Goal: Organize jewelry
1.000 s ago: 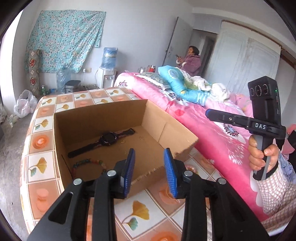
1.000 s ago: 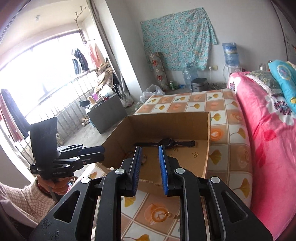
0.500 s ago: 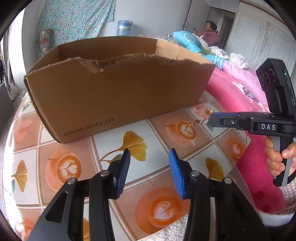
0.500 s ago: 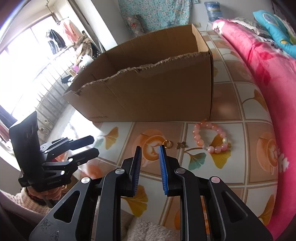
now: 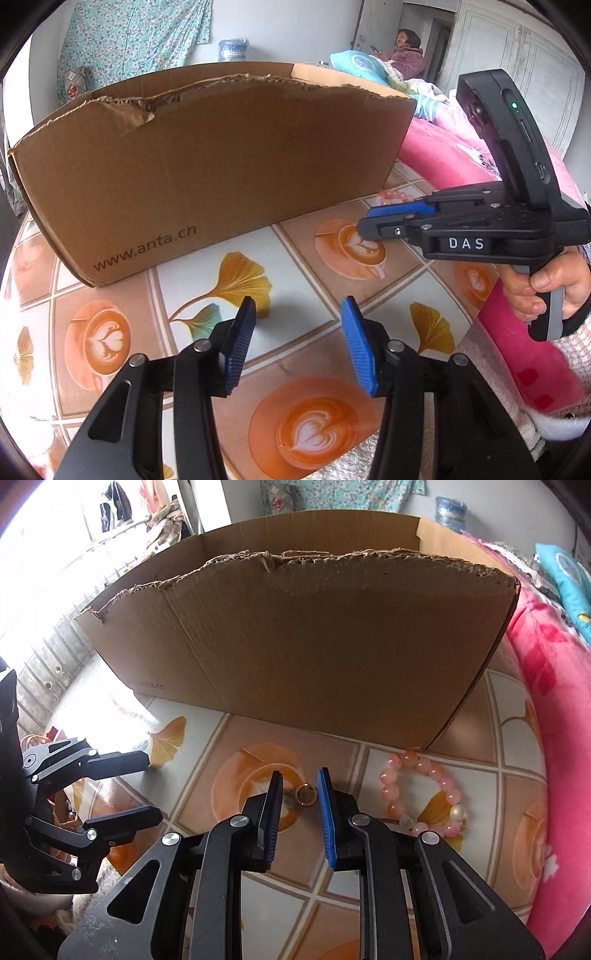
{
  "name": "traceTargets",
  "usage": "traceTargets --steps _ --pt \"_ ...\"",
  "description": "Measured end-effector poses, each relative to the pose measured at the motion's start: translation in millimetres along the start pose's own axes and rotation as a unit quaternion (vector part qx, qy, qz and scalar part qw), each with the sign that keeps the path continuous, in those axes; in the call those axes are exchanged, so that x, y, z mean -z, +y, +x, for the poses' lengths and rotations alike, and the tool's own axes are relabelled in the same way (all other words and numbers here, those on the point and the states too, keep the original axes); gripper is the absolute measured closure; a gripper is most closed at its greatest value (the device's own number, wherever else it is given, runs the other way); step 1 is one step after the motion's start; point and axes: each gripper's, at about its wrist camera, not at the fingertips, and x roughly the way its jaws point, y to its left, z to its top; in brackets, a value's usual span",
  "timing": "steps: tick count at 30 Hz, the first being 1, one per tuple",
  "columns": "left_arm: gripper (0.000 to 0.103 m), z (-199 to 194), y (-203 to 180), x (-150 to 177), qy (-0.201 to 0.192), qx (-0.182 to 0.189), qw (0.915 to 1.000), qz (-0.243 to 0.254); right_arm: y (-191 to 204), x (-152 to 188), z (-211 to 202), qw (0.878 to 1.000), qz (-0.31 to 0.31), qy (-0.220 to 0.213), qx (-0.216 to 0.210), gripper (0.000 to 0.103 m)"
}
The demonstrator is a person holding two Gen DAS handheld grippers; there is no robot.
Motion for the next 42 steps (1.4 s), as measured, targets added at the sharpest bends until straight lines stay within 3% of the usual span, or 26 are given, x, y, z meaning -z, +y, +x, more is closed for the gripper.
traceTargets --steps 7,20,28,36,42 --pt "0.056 -3.8 5.0 0.2 -0.002 -0.003 1.0000 -0.001 14.1 -5.4 2.2 1.000 0.008 0.006 -0.022 0.084" --pt "0.053 -20.1 7.8 13.3 0.002 -0.012 0.9998 0.016 49.1 -11.6 12.7 0.986 0.049 0.010 -0.162 0.084" --pt "0.053 -15.3 -13.4 3.5 -0.010 0.012 0.9990 0.041 3.6 -4.7 -23.7 0.983 0.119 -0.042 -0.134 0.083" --pt "0.053 7.6 -28.3 -8.6 0.002 0.012 0.9992 0.039 -8.2 28.8 -33.2 0.982 0.149 -0.036 -0.110 0.083" --pt "0.059 18.0 -37.5 -11.3 -0.002 -0.022 0.9947 0.100 -17.6 32.5 -28.5 0.983 0.146 -0.033 -0.108 0.083"
